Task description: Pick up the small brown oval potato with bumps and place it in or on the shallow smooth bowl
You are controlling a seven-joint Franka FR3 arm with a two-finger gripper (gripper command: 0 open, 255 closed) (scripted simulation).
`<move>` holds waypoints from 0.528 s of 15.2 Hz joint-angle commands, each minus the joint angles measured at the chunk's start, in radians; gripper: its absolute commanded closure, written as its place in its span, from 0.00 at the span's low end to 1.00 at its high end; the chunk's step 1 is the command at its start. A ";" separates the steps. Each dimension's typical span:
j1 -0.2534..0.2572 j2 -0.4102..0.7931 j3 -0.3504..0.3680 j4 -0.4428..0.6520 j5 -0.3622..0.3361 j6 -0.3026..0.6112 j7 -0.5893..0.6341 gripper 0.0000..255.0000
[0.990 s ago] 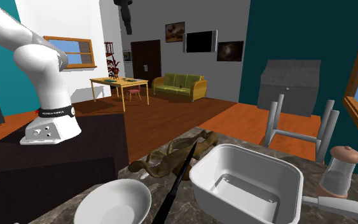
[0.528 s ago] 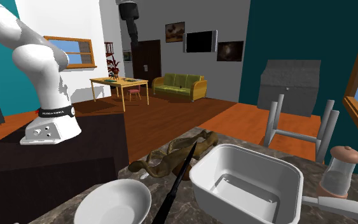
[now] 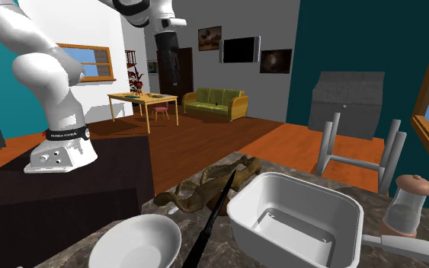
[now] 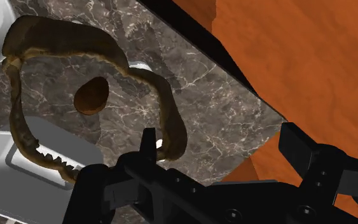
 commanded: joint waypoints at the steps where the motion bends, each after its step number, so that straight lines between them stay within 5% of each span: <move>1: -0.021 0.056 0.007 -0.026 -0.012 0.091 0.035 0.00; 8: -0.114 0.291 0.020 -0.055 -0.089 0.372 0.162 0.00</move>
